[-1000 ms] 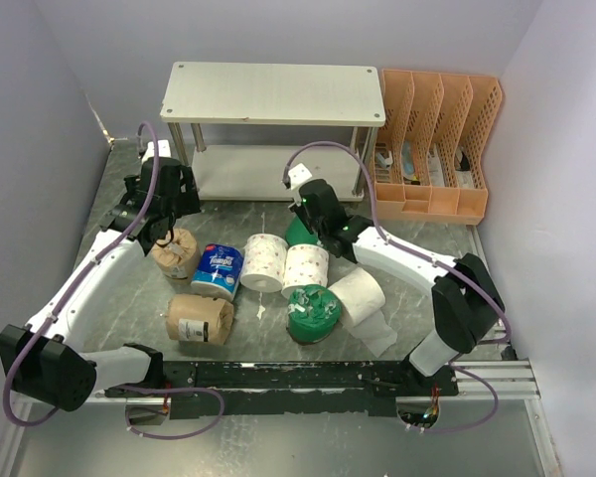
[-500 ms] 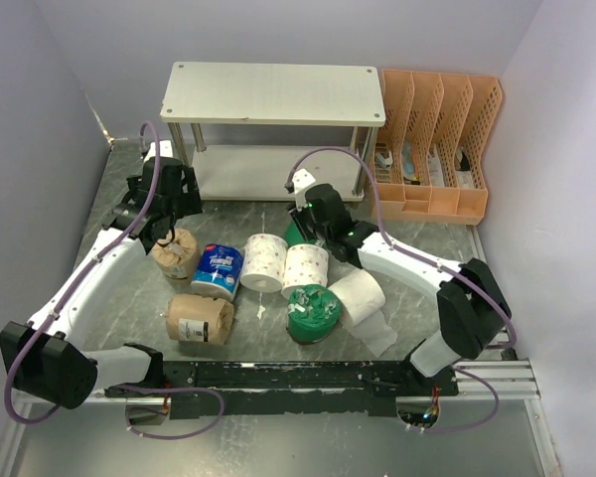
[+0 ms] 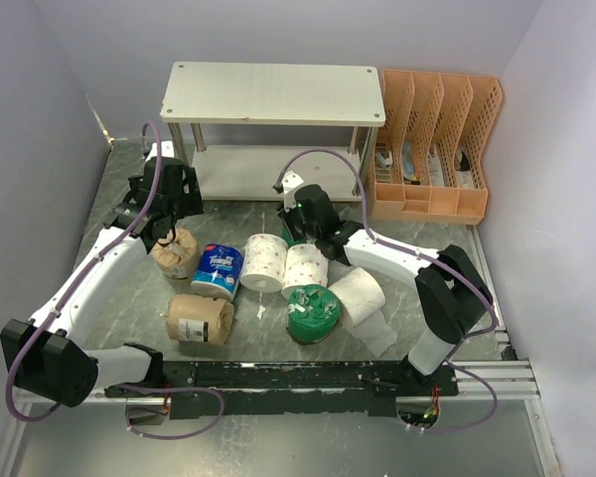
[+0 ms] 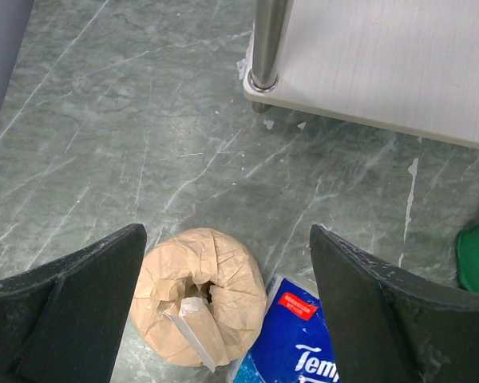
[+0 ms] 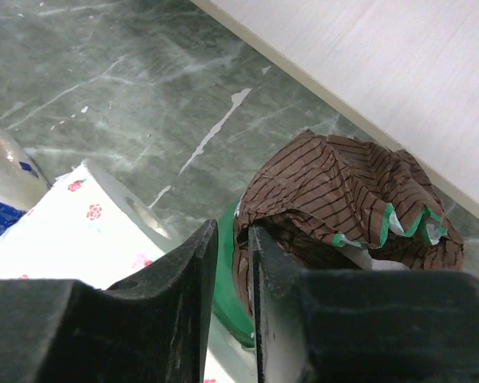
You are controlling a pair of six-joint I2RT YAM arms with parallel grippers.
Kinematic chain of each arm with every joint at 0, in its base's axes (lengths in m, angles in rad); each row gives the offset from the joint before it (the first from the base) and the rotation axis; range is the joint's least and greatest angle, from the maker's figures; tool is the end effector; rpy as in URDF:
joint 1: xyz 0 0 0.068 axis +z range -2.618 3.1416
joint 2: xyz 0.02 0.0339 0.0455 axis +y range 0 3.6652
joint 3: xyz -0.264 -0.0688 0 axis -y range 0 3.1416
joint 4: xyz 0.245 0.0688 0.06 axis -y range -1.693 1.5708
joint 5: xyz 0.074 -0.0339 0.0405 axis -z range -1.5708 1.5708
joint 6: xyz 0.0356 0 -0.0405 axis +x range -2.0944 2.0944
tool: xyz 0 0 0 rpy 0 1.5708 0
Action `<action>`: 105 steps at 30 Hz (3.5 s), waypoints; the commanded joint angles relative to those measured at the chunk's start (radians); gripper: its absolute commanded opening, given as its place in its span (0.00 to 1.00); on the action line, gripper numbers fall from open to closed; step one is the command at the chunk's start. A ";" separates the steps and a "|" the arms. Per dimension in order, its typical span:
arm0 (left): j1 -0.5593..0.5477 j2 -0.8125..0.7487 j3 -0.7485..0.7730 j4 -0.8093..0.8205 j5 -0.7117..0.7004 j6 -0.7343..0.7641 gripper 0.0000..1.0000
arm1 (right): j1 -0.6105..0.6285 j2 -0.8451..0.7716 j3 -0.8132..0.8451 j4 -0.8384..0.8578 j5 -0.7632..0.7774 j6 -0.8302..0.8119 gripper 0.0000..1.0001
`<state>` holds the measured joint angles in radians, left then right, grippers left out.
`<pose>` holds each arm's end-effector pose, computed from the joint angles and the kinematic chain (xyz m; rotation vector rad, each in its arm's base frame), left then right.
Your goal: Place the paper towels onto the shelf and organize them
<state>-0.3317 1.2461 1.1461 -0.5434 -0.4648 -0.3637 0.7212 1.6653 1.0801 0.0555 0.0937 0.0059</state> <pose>0.2607 -0.0729 0.3355 -0.2853 2.1197 0.1107 0.2851 0.2462 0.2357 -0.6873 2.0014 0.3385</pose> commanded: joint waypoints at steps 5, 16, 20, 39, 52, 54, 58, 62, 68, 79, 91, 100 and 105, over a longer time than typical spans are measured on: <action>0.006 0.013 0.018 0.017 0.027 0.002 0.95 | 0.029 0.044 -0.023 -0.160 0.098 -0.005 0.30; 0.008 0.020 0.018 0.017 0.033 0.002 0.95 | 0.159 -0.020 0.065 -0.267 0.281 -0.064 1.00; 0.008 0.022 0.020 0.017 0.034 0.035 0.95 | 0.205 -0.051 0.105 -0.297 0.322 -0.078 1.00; 0.008 0.027 0.021 0.019 0.049 0.037 0.95 | 0.084 -0.162 0.084 -0.292 0.335 -0.201 1.00; 0.019 0.024 0.021 0.020 0.056 0.040 0.95 | 0.015 -0.050 0.217 -0.314 0.080 -0.229 1.00; 0.020 0.024 0.021 0.020 0.060 0.042 0.95 | 0.014 -0.052 0.204 -0.309 0.069 -0.221 1.00; 0.022 0.023 0.021 0.020 0.064 0.042 0.95 | 0.013 -0.041 0.161 -0.283 0.085 -0.223 1.00; 0.022 0.026 0.021 0.021 0.069 0.042 0.95 | 0.006 -0.010 0.148 -0.263 0.087 -0.224 1.00; 0.023 0.025 0.022 0.020 0.066 0.042 0.95 | 0.006 0.028 0.141 -0.265 0.066 -0.198 1.00; 0.023 0.026 0.021 0.022 0.071 0.042 0.95 | 0.006 0.092 0.126 -0.304 0.062 -0.155 0.68; 0.025 0.027 0.021 0.022 0.075 0.041 0.95 | 0.008 0.124 0.129 -0.345 0.133 -0.136 0.00; 0.025 0.031 0.023 0.022 0.077 0.040 0.94 | 0.061 0.003 0.212 -0.361 0.424 -0.194 0.00; 0.025 0.034 0.021 0.023 0.078 0.041 0.94 | 0.058 -0.070 0.219 -0.267 0.513 -0.272 0.00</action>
<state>-0.3157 1.2739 1.1461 -0.5430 -0.4103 -0.3298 0.7792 1.6962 1.2461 -0.3180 0.4591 -0.1799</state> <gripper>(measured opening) 0.945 0.192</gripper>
